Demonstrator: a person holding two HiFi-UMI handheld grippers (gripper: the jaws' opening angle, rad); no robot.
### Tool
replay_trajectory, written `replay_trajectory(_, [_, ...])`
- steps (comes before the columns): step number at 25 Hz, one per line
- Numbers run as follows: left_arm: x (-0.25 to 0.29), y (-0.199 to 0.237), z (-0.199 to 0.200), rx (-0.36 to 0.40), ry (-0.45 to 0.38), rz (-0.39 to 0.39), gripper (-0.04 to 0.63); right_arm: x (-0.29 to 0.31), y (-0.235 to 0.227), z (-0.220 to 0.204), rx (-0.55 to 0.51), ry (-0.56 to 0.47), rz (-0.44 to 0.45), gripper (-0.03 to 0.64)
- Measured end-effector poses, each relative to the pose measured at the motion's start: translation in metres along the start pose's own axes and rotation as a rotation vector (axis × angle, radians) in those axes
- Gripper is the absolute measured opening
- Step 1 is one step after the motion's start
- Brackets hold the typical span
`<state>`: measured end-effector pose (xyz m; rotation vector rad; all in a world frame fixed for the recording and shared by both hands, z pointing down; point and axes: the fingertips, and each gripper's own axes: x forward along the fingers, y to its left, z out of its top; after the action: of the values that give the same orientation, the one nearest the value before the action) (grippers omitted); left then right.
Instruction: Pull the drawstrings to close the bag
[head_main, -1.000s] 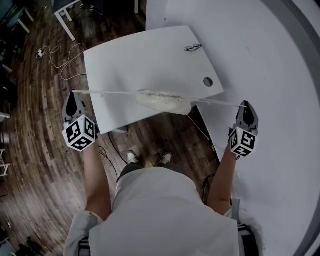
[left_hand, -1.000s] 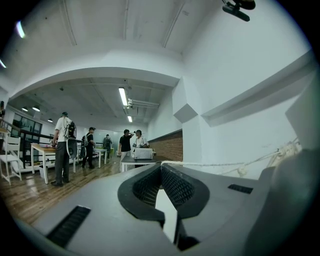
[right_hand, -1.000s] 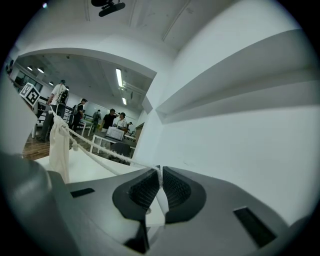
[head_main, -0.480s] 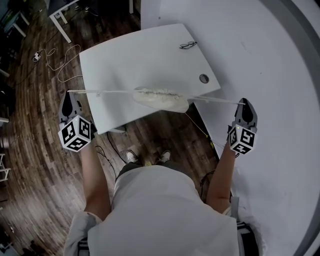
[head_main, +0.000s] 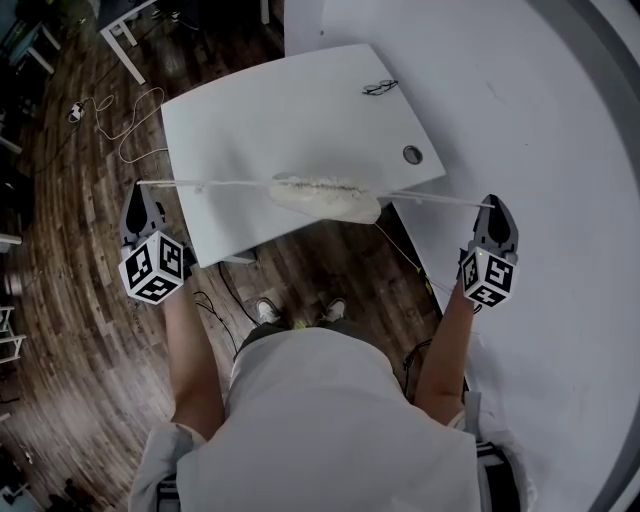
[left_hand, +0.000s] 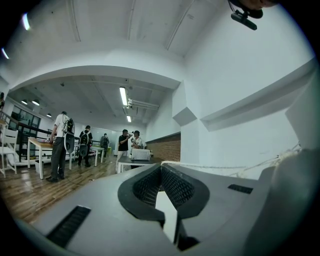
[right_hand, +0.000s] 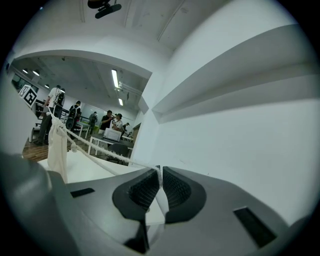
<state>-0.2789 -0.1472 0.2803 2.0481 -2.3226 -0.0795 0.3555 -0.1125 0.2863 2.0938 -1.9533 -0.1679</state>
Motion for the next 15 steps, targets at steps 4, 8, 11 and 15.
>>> replay_trajectory(4, [0.001,-0.001,0.002,-0.003,-0.004,-0.003,0.017,0.001,-0.002,0.000,0.009,-0.006,-0.004,0.044])
replay_trajectory(8, [0.005,-0.003,0.010,-0.002,-0.013,-0.017,0.017,-0.004,-0.004,0.002,0.013,-0.004,-0.018,0.044])
replay_trajectory(11, [0.007,-0.004,0.011,-0.008,-0.013,-0.025,0.017,-0.006,-0.005,0.005,0.002,-0.003,-0.025,0.044])
replay_trajectory(15, [0.009,-0.005,0.011,-0.024,-0.011,-0.042,0.017,-0.013,-0.007,0.006,-0.007,0.004,-0.041,0.044])
